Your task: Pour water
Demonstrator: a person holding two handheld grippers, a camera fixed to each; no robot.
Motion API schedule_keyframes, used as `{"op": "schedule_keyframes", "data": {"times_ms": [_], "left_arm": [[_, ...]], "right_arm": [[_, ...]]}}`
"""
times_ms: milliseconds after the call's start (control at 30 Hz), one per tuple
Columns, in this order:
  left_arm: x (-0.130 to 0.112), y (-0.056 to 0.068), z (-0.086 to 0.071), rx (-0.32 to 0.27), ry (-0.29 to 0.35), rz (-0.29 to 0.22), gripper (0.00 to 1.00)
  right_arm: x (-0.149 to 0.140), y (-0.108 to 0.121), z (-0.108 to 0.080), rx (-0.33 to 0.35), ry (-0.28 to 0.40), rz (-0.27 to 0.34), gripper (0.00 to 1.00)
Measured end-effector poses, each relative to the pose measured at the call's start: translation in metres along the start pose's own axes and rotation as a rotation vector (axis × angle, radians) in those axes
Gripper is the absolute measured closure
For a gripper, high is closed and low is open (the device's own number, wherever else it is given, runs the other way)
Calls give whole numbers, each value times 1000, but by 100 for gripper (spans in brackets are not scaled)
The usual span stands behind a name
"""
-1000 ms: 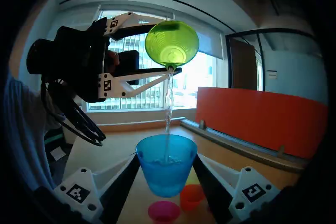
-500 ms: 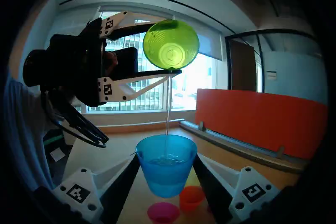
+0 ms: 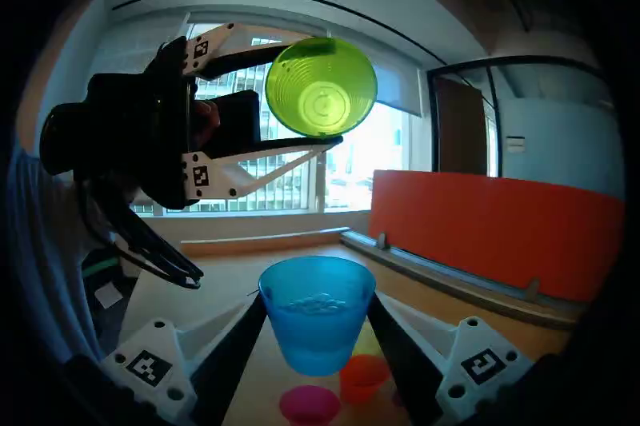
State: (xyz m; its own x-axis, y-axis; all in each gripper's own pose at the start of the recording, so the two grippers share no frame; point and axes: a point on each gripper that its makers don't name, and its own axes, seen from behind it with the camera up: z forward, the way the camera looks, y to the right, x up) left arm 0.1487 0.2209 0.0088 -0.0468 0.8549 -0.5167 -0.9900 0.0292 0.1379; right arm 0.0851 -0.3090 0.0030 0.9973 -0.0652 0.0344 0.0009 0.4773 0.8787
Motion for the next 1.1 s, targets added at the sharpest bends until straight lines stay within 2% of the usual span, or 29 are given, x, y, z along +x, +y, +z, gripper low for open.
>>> {"op": "schedule_keyframes", "data": {"times_ms": [167,300,600,867,1100], "left_arm": [[-6,0,1,-6,-14,-74,14],[-11,5,3,-19,-24,-177,14],[-25,15,7,-34,-48,-490,14],[-39,16,2,-19,-70,-744,14],[-51,16,3,-15,-76,-1004,14]], "right_arm": [[1,1,-1,-2,4,-1,11],[1,2,-2,-6,5,0,11],[5,3,-4,-15,16,1,11],[5,3,-6,-22,23,1,11],[11,2,-8,-29,36,6,11]]}}
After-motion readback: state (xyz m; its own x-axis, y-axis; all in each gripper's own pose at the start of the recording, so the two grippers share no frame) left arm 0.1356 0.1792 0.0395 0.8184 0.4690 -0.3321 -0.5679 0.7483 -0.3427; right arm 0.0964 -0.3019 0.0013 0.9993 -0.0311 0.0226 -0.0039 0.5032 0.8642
